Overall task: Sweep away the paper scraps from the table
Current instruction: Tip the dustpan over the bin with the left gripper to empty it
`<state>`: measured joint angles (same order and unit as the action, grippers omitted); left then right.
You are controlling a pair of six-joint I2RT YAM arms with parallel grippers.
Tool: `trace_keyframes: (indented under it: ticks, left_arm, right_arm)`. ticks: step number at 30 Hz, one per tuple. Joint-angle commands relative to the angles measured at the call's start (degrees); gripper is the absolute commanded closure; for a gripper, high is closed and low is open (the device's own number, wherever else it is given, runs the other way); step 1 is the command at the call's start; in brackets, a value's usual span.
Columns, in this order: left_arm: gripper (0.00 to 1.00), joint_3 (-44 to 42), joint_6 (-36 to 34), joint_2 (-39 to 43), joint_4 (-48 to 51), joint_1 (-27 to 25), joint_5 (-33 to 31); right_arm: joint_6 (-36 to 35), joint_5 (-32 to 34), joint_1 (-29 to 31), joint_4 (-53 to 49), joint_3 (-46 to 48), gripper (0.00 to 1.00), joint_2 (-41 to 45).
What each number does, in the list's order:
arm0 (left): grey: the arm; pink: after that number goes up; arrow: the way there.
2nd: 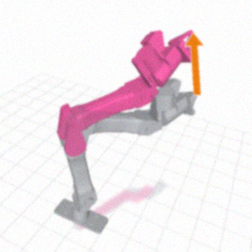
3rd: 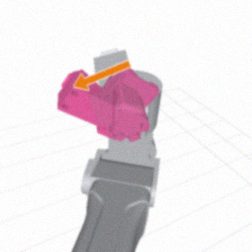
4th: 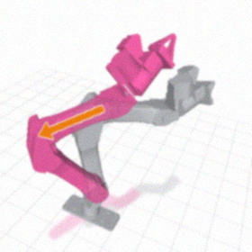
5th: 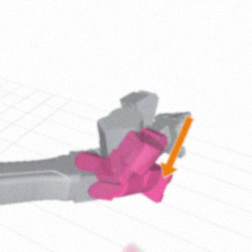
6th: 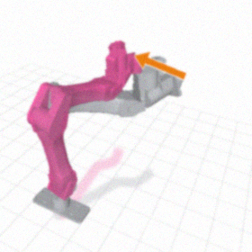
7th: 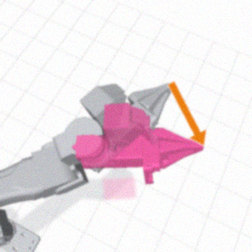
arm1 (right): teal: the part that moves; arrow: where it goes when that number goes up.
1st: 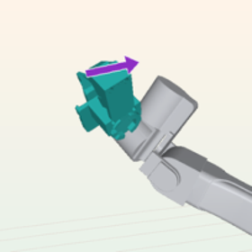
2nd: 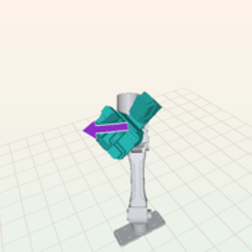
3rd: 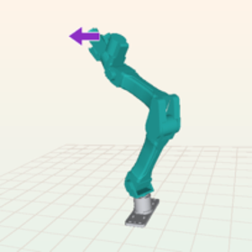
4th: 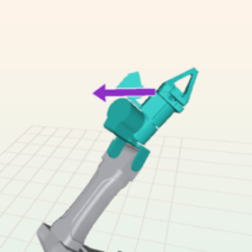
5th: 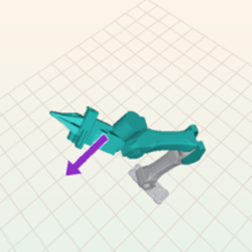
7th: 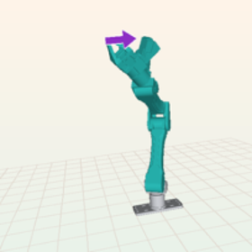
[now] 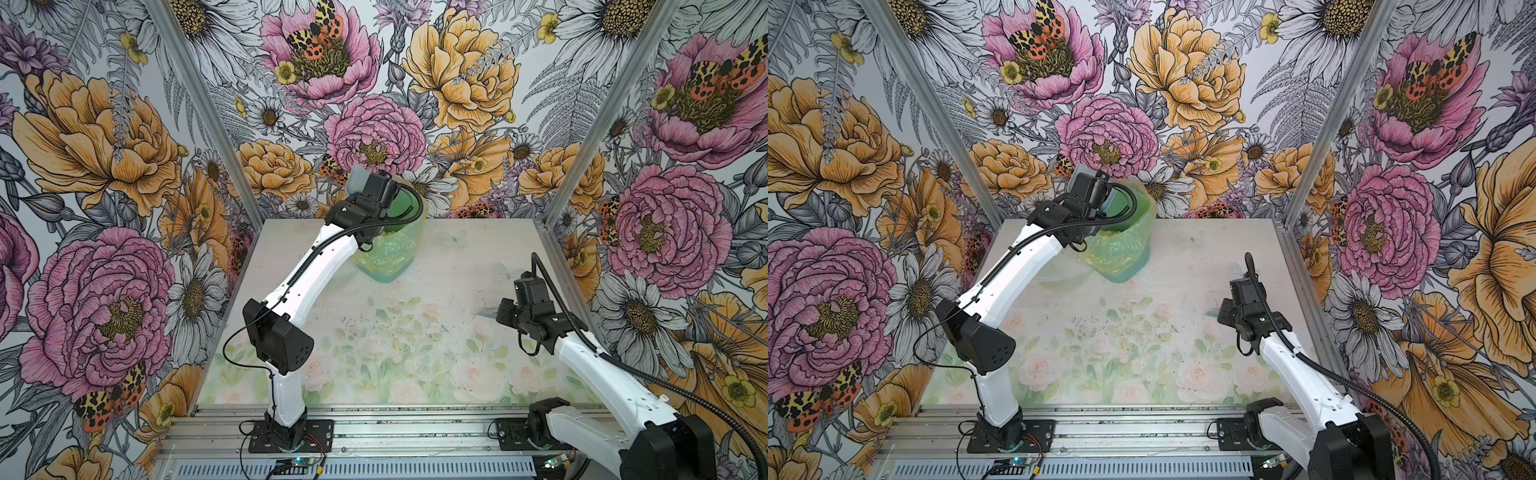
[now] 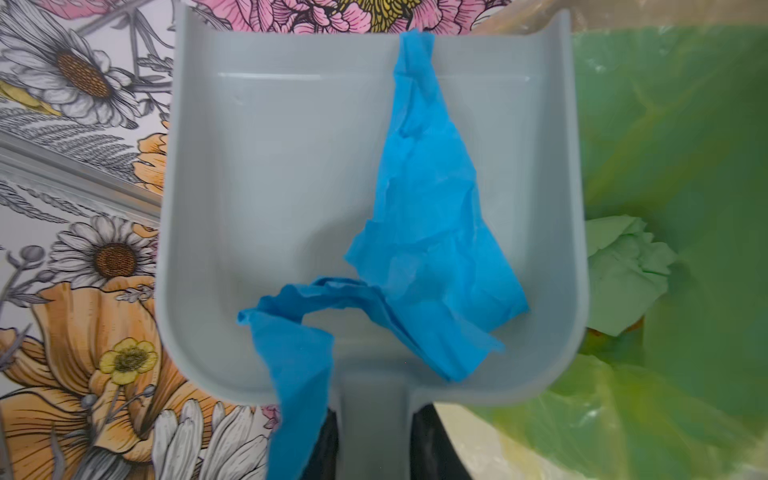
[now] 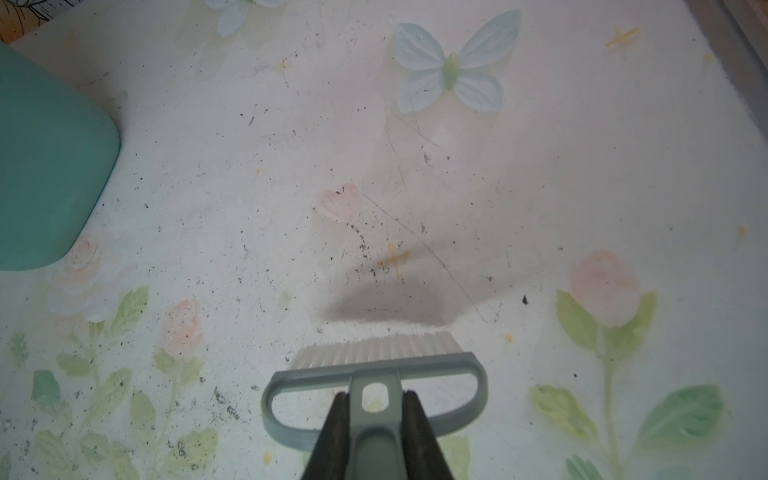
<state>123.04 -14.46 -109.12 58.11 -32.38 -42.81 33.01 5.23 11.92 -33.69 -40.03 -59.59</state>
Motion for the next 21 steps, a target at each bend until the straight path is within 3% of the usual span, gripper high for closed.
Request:
trace_keyframes:
  ticks: [1, 7, 12, 21]
  left_arm:
    - [0.82, 3.4, -7.6, -2.0, -1.2, 0.1, -9.3]
    - [0.82, 4.6, -16.2, -5.2, -3.7, -0.3, -15.7]
    - [0.82, 5.1, -18.4, -5.5, -4.3, -0.5, -15.7]
    - [0.81, 1.6, -29.0, -4.7, -10.8, -1.4, -19.8]
  right_arm:
    - [1.2, -0.7, -0.3, 1.3, 0.0, 1.0, 0.6]
    - [1.7, -0.6, -0.1, 1.3, 0.5, 1.0, 1.2]
    - [1.6, -0.4, -0.2, 1.3, 0.6, 1.0, 1.3]
    - [1.3, -0.3, -0.2, 1.3, 1.0, 1.0, 1.1]
